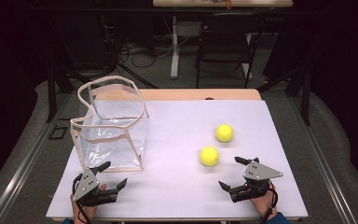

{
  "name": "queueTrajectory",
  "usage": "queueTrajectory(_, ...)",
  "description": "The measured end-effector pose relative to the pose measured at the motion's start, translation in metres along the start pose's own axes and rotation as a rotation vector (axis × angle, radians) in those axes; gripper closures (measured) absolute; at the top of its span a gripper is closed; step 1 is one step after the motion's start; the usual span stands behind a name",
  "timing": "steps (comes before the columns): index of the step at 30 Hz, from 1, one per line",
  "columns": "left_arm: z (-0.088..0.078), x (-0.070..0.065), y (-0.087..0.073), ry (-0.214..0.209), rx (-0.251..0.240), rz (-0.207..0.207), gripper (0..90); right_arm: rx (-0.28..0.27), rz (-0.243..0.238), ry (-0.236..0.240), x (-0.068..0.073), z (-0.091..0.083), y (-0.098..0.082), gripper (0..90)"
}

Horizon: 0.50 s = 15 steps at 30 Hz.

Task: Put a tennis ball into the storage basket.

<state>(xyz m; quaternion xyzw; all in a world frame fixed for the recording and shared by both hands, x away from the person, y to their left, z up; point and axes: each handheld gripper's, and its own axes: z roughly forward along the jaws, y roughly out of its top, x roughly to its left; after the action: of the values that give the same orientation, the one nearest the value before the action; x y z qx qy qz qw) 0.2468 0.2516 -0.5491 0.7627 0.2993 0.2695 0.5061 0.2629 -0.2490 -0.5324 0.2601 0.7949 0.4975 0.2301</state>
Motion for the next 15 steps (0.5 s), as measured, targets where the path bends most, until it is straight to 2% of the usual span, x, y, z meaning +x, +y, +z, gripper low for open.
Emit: queueTrajectory(15,0.0002,-0.0008,0.0002,0.001,-0.005,0.005,15.9,0.008,-0.001,0.013,0.0008,0.0013,0.0026,0.0)
